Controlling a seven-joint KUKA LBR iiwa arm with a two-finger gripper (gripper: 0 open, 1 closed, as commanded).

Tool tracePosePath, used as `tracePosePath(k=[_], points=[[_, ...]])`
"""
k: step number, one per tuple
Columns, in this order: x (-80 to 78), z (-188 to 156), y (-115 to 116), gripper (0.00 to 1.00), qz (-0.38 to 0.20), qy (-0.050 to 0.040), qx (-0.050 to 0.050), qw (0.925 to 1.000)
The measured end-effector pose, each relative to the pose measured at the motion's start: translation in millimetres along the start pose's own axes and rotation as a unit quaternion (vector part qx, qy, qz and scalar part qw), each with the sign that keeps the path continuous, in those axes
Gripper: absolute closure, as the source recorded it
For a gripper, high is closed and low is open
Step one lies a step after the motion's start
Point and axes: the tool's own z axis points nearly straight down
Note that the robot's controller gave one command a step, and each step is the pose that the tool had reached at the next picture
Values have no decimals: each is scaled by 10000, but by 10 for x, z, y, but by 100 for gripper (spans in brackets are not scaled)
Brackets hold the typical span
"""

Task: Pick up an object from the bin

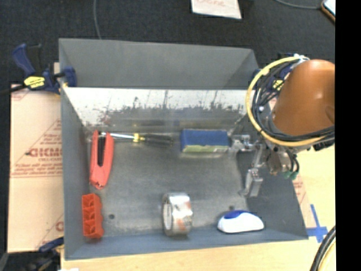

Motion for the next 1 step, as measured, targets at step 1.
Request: tracePosePath(k=[1], points=[[282,1285,-314,0,-1405,4,-3,9901]])
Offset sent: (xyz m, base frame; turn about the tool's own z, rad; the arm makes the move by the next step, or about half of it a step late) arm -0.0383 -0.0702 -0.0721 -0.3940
